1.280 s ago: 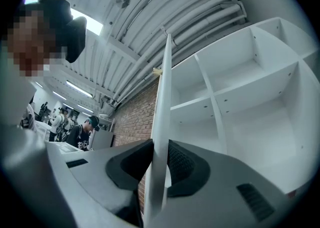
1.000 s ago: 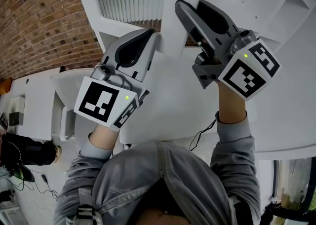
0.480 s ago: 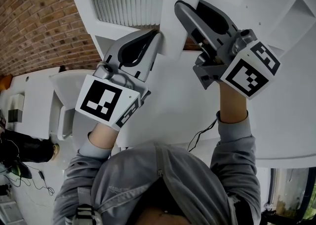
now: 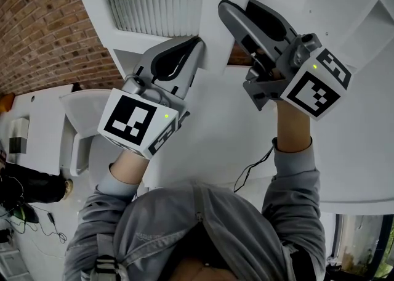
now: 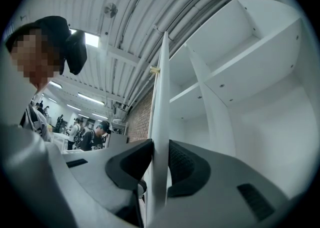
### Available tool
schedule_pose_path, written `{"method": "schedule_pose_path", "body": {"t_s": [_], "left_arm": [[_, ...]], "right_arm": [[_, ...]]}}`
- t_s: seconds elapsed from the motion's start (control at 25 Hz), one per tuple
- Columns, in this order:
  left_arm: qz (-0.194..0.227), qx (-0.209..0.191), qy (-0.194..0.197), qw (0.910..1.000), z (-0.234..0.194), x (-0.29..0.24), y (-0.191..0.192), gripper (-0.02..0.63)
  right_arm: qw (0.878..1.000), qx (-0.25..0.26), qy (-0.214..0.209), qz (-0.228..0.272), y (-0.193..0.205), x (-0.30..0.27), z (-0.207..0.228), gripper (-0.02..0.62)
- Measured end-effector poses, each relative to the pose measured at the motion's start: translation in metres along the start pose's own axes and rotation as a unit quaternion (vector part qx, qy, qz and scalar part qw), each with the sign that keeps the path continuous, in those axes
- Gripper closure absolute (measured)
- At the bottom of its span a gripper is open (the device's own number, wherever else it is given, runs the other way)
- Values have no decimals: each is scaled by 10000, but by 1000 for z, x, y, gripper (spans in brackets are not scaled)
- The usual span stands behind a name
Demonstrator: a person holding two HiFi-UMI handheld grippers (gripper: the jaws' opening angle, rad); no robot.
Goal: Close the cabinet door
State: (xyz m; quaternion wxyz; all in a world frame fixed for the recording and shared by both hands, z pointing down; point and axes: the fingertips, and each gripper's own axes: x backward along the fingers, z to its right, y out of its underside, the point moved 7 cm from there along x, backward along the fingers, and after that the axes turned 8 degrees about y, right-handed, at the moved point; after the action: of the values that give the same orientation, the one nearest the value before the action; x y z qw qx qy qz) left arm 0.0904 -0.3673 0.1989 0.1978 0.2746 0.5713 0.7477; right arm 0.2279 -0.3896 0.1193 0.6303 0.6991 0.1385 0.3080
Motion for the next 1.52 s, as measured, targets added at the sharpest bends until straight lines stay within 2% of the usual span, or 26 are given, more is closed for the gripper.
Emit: {"method": "schedule_pose_path", "body": {"t_s": [0.88, 1.12, 1.36, 1.52], "left_arm": [[-61, 43, -206, 9998, -22, -27, 11, 600], [-67, 4, -277, 9996, -25, -34, 13, 600], [-54, -38, -329, 9994, -29, -39, 15, 600], [-87, -30, -352, 9993, -34, -41, 18, 600]], "right_arm": [[9992, -146, -346, -143, 4, -24, 39, 483], [9997, -11, -183, -147, 5, -27, 44, 474], [9988, 382, 208, -209, 6, -26, 49, 446], [9984, 411, 315, -237, 11, -24, 54, 446]]}}
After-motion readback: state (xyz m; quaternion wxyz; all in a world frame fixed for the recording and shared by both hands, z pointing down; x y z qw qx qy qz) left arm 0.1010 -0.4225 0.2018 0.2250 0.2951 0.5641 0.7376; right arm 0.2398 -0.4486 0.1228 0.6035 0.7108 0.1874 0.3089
